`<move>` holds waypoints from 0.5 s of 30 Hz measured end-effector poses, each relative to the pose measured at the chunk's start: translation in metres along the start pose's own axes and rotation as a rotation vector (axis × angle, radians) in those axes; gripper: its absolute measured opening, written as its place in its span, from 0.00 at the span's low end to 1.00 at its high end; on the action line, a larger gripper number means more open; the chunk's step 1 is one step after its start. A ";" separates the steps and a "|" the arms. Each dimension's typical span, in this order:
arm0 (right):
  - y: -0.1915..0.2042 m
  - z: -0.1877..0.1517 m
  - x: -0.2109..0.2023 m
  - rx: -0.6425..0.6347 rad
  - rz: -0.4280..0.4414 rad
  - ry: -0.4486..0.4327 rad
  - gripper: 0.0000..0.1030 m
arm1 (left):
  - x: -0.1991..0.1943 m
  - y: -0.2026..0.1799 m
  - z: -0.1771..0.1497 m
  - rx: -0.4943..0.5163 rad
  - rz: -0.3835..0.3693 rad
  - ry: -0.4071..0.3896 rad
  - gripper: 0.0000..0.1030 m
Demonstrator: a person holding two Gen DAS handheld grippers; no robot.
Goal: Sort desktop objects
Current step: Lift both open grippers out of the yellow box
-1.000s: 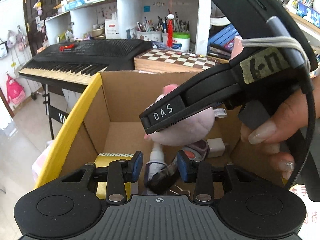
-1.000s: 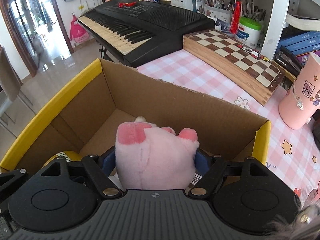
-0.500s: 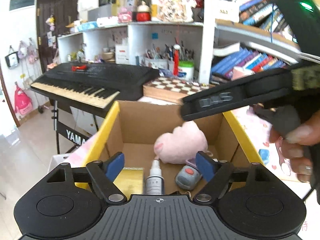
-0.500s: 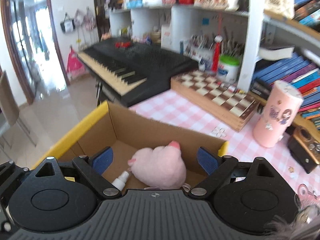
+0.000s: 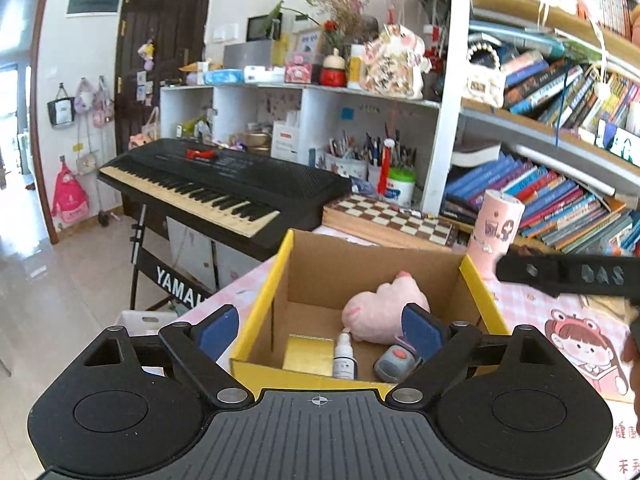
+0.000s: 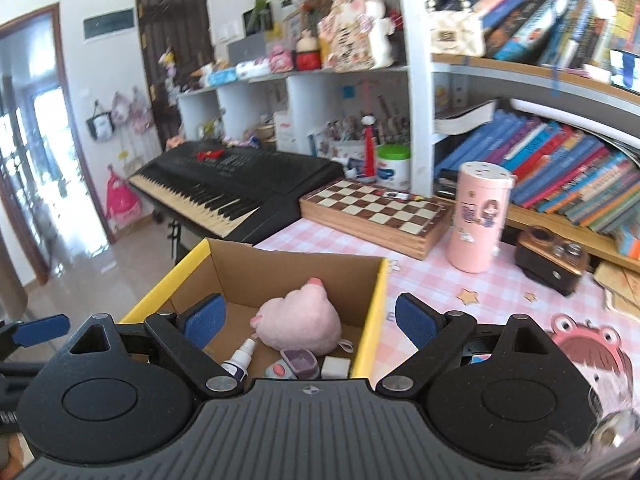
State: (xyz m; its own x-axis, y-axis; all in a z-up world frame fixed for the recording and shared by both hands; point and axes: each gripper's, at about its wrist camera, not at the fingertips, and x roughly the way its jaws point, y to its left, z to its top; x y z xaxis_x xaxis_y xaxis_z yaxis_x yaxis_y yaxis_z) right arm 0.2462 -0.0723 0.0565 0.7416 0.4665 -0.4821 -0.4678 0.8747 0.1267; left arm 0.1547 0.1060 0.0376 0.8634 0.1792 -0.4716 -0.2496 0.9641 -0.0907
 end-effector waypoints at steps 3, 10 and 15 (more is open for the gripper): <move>0.003 -0.013 -0.016 0.013 -0.031 -0.021 0.89 | -0.012 0.008 -0.004 -0.025 0.007 -0.009 0.89; 0.010 -0.042 -0.048 0.034 -0.097 -0.026 0.89 | -0.038 0.024 -0.017 -0.050 0.016 -0.015 0.89; 0.018 -0.061 -0.070 0.048 -0.140 -0.033 0.89 | -0.055 0.031 -0.024 -0.049 0.006 -0.013 0.89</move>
State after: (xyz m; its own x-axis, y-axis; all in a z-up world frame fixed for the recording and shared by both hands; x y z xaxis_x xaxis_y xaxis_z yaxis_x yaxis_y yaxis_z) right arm 0.1563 -0.0967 0.0394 0.8136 0.3427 -0.4697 -0.3355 0.9365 0.1022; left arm 0.0889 0.1217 0.0391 0.8675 0.1880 -0.4605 -0.2760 0.9522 -0.1312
